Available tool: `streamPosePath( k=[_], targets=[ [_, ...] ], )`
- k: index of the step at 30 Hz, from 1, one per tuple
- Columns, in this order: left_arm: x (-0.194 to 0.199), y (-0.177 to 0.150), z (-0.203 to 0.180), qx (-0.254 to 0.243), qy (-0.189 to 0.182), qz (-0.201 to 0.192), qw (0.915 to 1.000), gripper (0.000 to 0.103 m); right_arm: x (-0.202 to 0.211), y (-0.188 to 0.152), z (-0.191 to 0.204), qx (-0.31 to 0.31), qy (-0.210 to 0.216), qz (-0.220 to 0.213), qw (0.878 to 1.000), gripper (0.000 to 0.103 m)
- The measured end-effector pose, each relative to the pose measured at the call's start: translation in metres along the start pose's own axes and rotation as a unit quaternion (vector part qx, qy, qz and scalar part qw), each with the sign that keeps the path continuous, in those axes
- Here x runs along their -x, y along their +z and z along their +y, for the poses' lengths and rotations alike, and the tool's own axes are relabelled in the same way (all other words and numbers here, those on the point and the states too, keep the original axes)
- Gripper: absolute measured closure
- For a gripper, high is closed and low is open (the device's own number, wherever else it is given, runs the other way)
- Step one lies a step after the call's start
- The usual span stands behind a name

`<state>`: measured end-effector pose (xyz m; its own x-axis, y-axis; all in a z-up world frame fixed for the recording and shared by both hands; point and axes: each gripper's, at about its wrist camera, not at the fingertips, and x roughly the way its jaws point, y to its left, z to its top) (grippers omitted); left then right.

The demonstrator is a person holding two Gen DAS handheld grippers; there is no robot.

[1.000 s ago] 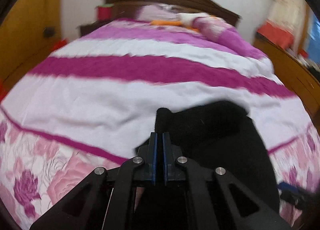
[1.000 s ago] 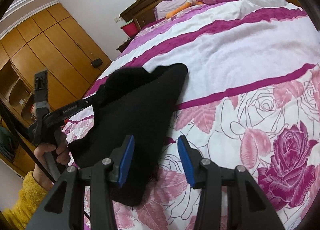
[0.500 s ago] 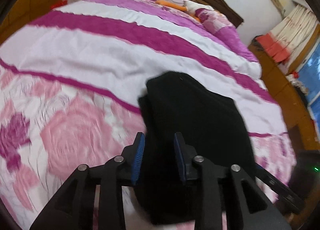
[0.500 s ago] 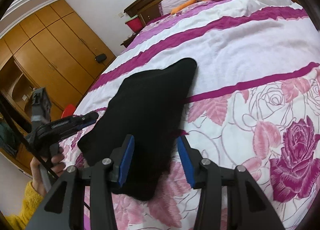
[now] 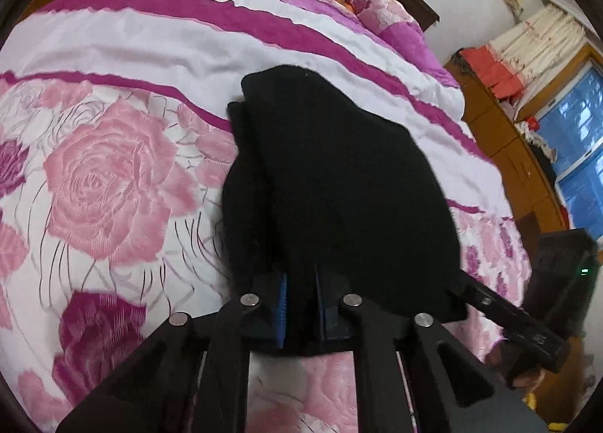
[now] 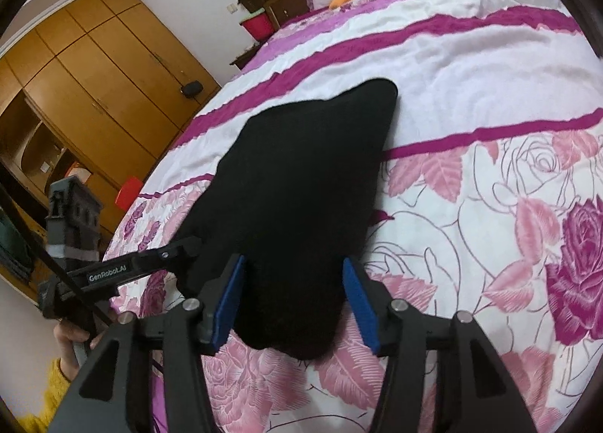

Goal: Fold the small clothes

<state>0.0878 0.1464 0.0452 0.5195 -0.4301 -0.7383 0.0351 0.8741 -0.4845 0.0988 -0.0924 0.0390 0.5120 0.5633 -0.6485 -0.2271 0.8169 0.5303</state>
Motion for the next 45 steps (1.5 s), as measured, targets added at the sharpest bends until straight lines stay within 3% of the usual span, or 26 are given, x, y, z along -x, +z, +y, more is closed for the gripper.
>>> streamPosePath(
  k=[6, 8, 11, 17, 21, 24, 26, 28, 29, 31, 36, 45],
  targets=[
    [0.017, -0.018, -0.001, -0.008, 0.041, -0.002, 0.9991, 0.101, 0.003, -0.005, 0.009, 0.017, 0.009, -0.005, 1.0, 0.046],
    [0.008, -0.023, 0.005, -0.01, 0.058, 0.006, 0.9982, 0.101, -0.008, -0.011, 0.009, 0.024, -0.012, 0.01, 1.0, 0.046],
    [-0.008, -0.022, 0.014, -0.002, 0.063, 0.012, 0.998, 0.1, -0.029, -0.019, 0.007, 0.033, -0.04, 0.042, 0.998, 0.047],
    [-0.002, -0.021, 0.012, 0.001, 0.054, 0.006, 0.9985, 0.095, -0.023, -0.019, 0.008, 0.038, -0.038, 0.042, 0.998, 0.047],
    [0.012, -0.015, -0.002, -0.014, 0.076, -0.004, 0.997, 0.084, -0.005, -0.012, 0.008, 0.028, -0.032, 0.022, 0.999, 0.045],
    [0.021, -0.009, -0.013, -0.027, 0.098, -0.028, 0.9944, 0.072, 0.005, -0.005, 0.006, 0.031, -0.038, -0.001, 0.999, 0.032],
    [0.024, -0.003, -0.015, -0.026, 0.092, -0.045, 0.9943, 0.064, 0.011, 0.001, 0.0, 0.021, -0.035, -0.016, 0.999, 0.027],
    [0.024, 0.003, -0.013, -0.016, 0.086, -0.064, 0.9941, 0.047, 0.011, 0.009, -0.006, 0.01, -0.03, -0.017, 0.999, 0.024],
    [0.023, 0.007, -0.012, -0.009, 0.086, -0.074, 0.9935, 0.045, 0.009, 0.012, -0.008, 0.004, -0.029, -0.016, 0.999, 0.024],
    [0.016, 0.014, -0.006, 0.002, 0.08, -0.077, 0.9938, 0.043, 0.002, 0.017, -0.016, -0.013, -0.018, -0.012, 1.0, 0.023],
    [-0.019, 0.022, 0.012, 0.026, 0.051, -0.025, 0.9981, 0.043, -0.029, 0.022, -0.024, -0.04, -0.003, 0.012, 0.999, 0.023],
    [-0.029, 0.011, 0.021, 0.004, 0.007, -0.019, 0.9998, 0.04, -0.057, 0.021, -0.022, -0.011, 0.007, 0.015, 1.0, 0.019]
  ],
)
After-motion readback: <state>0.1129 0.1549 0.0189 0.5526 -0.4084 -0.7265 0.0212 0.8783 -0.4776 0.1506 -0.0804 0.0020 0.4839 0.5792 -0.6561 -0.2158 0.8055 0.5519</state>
